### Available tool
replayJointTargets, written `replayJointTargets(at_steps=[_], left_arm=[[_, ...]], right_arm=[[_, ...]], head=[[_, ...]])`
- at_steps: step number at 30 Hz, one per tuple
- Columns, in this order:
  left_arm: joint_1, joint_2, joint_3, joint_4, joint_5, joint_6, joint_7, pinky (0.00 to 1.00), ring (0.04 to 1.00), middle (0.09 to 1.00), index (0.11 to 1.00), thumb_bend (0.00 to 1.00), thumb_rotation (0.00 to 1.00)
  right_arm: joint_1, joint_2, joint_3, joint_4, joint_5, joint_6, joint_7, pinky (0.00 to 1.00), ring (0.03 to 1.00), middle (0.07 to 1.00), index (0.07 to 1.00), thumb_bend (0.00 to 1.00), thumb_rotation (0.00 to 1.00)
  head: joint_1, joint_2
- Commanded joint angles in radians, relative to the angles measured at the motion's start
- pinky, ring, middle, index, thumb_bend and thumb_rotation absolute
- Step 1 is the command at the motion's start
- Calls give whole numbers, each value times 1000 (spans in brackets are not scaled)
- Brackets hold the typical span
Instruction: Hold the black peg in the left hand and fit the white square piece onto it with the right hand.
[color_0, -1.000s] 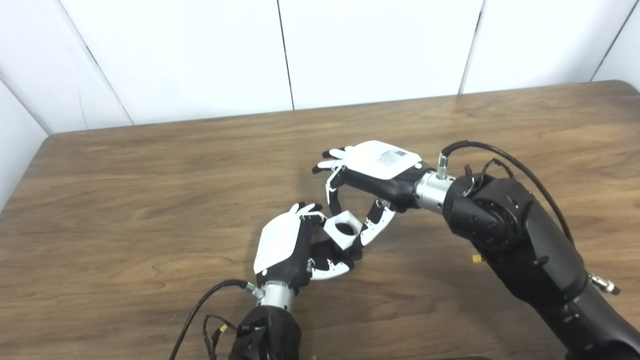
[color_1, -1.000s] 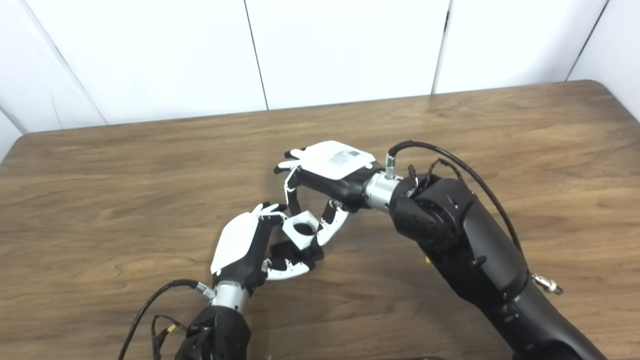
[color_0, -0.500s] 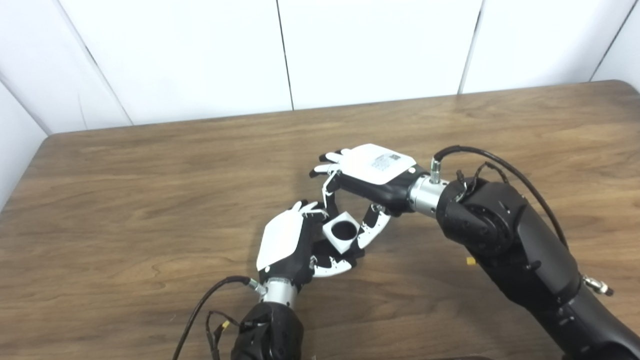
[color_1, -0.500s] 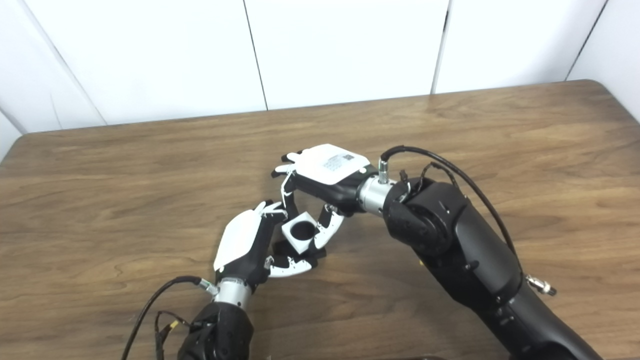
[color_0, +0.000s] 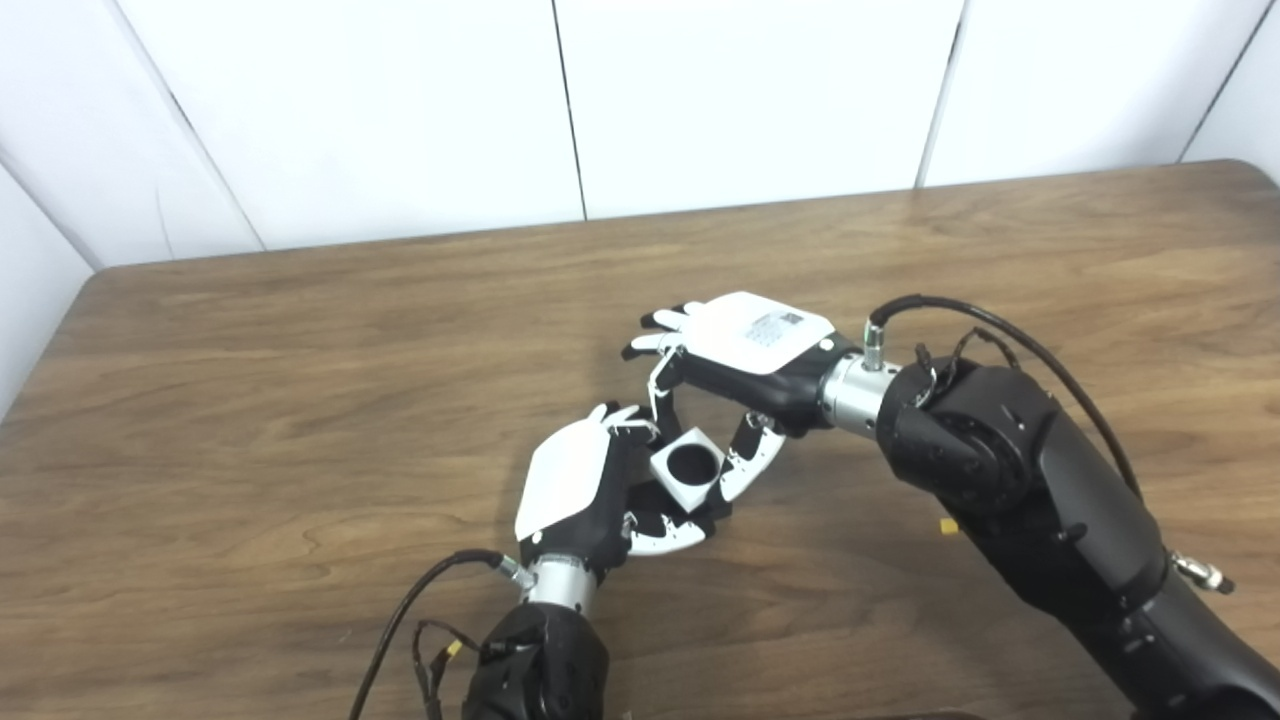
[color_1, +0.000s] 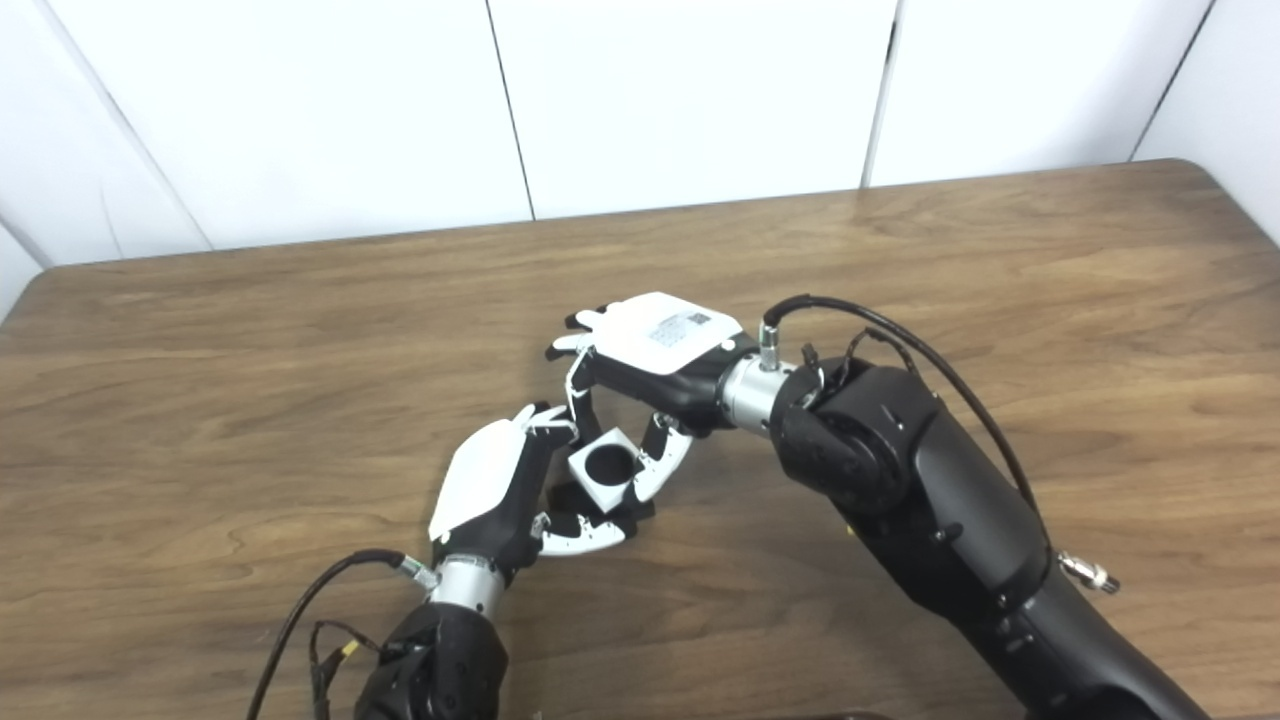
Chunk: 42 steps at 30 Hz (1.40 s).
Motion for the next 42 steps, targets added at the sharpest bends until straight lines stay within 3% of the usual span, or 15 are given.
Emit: replayJointTargets(at_steps=[1,21,22,25,33,39,42], left_arm=[[-9,-8,2,-31,28,6,-14,937,974,886,491,516,73],[-3,-29,21,-39,50,5,-37,895,968,880,491,518,72],[-3,-29,23,-40,49,5,-38,890,969,880,491,518,72],[-2,-30,25,-42,53,5,-47,883,970,882,491,518,72],[0,-32,26,-43,60,4,-53,886,964,877,492,520,71],[1,-27,27,-47,62,4,-70,883,958,874,496,521,75],[-1,-23,26,-47,58,1,-72,877,955,872,626,759,159]], right_arm=[[-22,-5,-10,-14,-4,-22,-15,1000,996,922,491,525,149],[-11,-10,-3,-24,-12,-16,5,1000,992,923,494,524,149],[-10,-10,-3,-23,-13,-17,4,1000,990,922,582,739,184],[-9,-8,-5,-21,-12,-17,2,1000,986,922,654,884,216],[-8,-4,-15,-22,2,3,18,1000,998,934,698,965,306],[-9,0,-23,-28,1,15,30,1000,998,936,690,969,290],[-9,0,-24,-26,0,14,32,1000,999,936,686,966,284]], head=[[-1,4],[-1,24],[-1,24],[-1,24],[2,24],[2,24],[9,20]])
